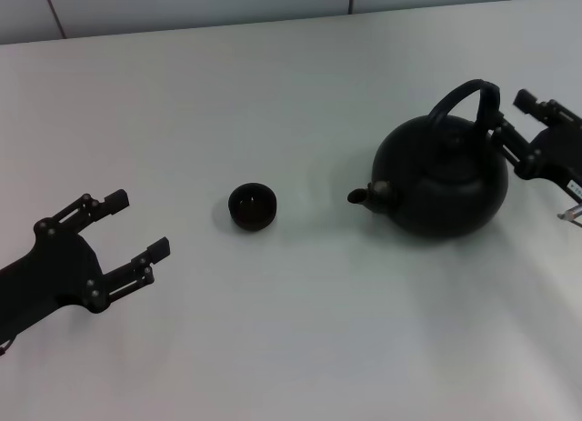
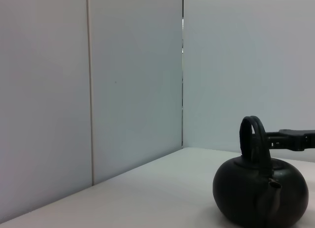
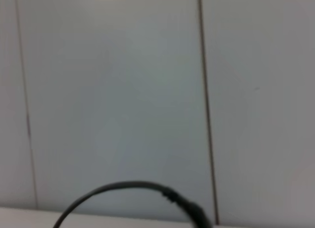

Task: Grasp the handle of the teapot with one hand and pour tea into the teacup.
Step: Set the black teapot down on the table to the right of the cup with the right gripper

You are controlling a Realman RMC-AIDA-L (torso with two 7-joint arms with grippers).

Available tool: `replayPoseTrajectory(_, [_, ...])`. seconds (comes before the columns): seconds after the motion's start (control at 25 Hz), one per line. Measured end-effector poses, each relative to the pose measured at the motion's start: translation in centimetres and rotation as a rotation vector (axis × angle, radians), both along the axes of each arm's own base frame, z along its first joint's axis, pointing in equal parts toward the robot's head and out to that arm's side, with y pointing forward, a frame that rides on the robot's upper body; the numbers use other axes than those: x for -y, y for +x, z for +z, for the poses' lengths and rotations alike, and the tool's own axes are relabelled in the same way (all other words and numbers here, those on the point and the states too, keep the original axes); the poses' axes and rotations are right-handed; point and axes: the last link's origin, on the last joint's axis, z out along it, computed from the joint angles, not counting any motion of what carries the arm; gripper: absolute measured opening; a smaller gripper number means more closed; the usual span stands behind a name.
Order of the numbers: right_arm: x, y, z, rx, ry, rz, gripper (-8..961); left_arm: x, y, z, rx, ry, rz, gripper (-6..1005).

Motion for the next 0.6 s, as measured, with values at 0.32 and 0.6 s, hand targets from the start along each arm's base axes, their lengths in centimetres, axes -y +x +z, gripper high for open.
replayPoseTrajectory(0.32, [1.2,0.5,0.6,-0.021,0.032,-0.009,598,-0.1,0.2,0.0,0.003,0.000,-0.005,696])
replayPoseTrajectory(0.6, [3.9,1.1,0.9,-0.051,0.051,0.006,672,-0.4,0.4,-0.1,0.005,-0.001,-0.012,693])
